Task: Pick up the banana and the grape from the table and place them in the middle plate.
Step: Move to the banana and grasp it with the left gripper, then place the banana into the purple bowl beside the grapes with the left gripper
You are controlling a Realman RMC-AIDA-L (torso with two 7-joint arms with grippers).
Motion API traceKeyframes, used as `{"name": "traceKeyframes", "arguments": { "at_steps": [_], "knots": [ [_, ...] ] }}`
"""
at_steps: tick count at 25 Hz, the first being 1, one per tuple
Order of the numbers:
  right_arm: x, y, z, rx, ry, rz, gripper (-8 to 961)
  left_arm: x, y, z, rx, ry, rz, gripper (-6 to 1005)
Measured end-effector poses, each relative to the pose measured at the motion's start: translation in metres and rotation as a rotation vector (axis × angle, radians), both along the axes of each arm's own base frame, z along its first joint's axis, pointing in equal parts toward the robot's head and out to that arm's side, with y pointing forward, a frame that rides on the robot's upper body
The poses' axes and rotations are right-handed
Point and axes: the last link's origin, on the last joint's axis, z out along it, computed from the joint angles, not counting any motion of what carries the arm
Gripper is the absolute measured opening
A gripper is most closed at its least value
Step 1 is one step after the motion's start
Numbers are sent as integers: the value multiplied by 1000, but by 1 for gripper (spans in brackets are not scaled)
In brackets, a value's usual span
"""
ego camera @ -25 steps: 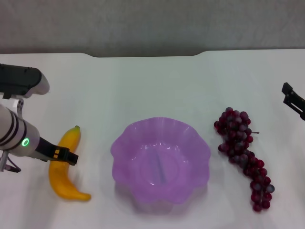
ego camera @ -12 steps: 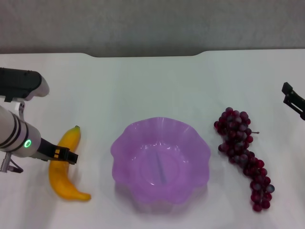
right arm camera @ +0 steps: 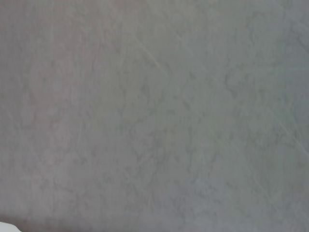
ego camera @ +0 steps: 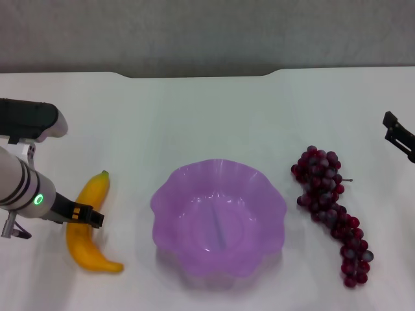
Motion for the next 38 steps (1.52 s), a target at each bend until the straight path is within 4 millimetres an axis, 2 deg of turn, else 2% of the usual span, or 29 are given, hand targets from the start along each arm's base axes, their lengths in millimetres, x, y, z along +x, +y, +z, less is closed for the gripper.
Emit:
{"name": "traceKeyframes", "arguments": {
  "at_steps": [8, 13, 16, 21, 31, 38],
  "knots": [
    [0, 0, 0, 0, 1, -1, 880, -3, 0, 0, 0, 4, 5, 801],
    [0, 0, 0, 1, 3, -1, 880, -5, -1, -2, -9, 10, 13, 755],
    [0, 0, 0, 2, 4, 1, 880, -5, -1, -3, -12, 15, 10, 585],
    [0, 0, 0, 2, 4, -1, 880, -5, -1, -3, -20, 28, 2, 491],
    [2, -1, 0, 2, 4, -6, 879, 2, -1, -3, -23, 48, -51, 502],
    [3, -2, 0, 2, 2, -11, 880, 22, -1, 20, 57, 29, -138, 510]
  ]
}}
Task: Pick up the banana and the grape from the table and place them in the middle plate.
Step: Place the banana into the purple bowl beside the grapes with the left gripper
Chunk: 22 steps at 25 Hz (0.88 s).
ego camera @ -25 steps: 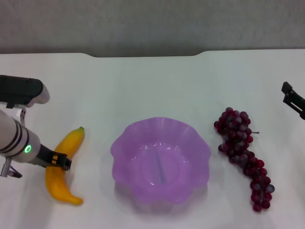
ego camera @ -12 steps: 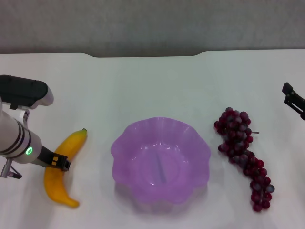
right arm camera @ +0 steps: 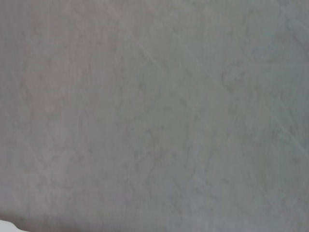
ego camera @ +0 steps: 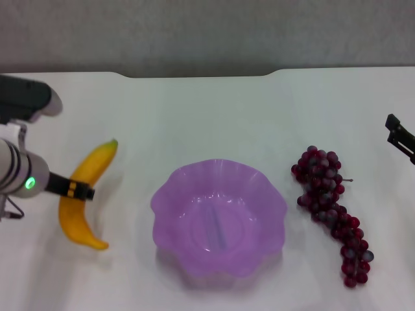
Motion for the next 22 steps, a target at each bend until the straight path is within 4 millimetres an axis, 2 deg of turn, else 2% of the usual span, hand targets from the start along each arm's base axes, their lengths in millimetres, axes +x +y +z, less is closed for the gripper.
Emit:
{"name": "traceKeyframes", "arguments": {
  "at_steps": [6, 13, 14, 15, 22],
  "knots": [
    [1, 0, 0, -2, -3, -2, 880, 21, -1, 29, 82, 0, -82, 516],
    [2, -1, 0, -1, -4, -5, 879, 59, -15, 60, 157, -19, -224, 524],
    [2, -1, 0, -1, -4, -5, 879, 59, -15, 60, 157, -19, -224, 525],
    [2, -1, 0, -1, -4, -5, 879, 76, -23, 63, 142, -58, -293, 526],
    [1, -1, 0, -2, -4, -4, 879, 103, -41, 57, 62, -135, -434, 534]
  ]
}}
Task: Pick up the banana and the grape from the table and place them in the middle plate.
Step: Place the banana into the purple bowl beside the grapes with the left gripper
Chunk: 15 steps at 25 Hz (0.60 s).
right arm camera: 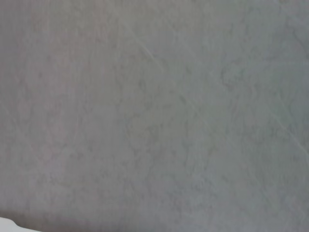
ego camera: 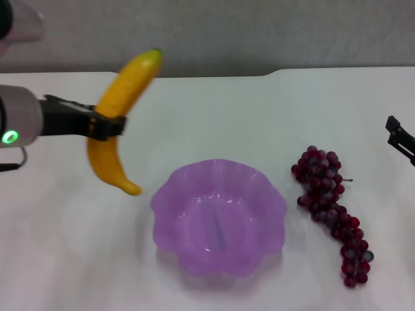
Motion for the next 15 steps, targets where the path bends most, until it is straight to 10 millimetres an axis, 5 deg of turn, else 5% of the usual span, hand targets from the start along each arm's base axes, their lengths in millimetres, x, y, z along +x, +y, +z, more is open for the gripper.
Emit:
{"name": "traceKeyframes", "arguments": {
  "at_steps": [15],
  "knots": [
    [-1, 0, 0, 0, 1, 5, 880, 35, -15, -58, -199, 49, -125, 551]
  ]
}}
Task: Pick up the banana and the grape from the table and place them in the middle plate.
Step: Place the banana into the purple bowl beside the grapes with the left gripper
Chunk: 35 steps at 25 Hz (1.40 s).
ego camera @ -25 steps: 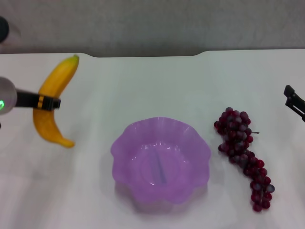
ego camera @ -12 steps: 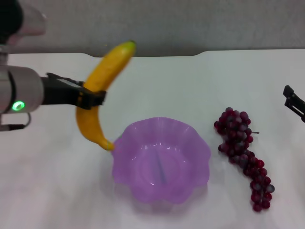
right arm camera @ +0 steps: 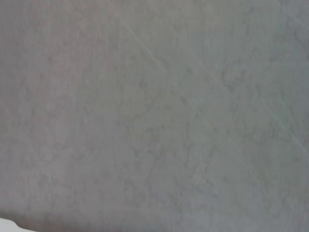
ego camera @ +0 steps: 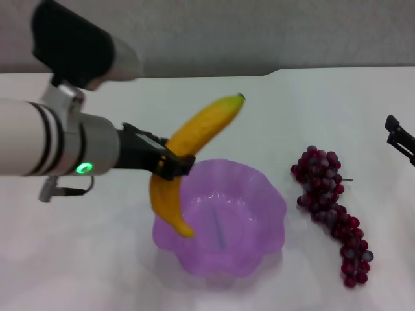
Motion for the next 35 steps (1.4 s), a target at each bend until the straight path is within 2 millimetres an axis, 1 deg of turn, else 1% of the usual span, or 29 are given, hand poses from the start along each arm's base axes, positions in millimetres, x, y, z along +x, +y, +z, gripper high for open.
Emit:
{"name": "traceKeyframes", "arguments": {
  "at_steps": [4, 14, 19, 30, 35],
  "knots": [
    [0, 0, 0, 0, 0, 1, 880, -1, 6, -17, -39, 22, 9, 555],
    [-2, 2, 0, -1, 0, 4, 879, -14, 29, -43, -69, 50, 56, 566],
    [-2, 2, 0, -2, 0, 6, 879, -15, 30, -57, -98, 70, 54, 572],
    [-3, 3, -1, -4, -2, 7, 880, -11, 28, -78, -149, 87, 45, 584],
    [-3, 3, -1, -4, -2, 7, 880, -9, 31, -82, -150, 84, 41, 590]
  ]
}}
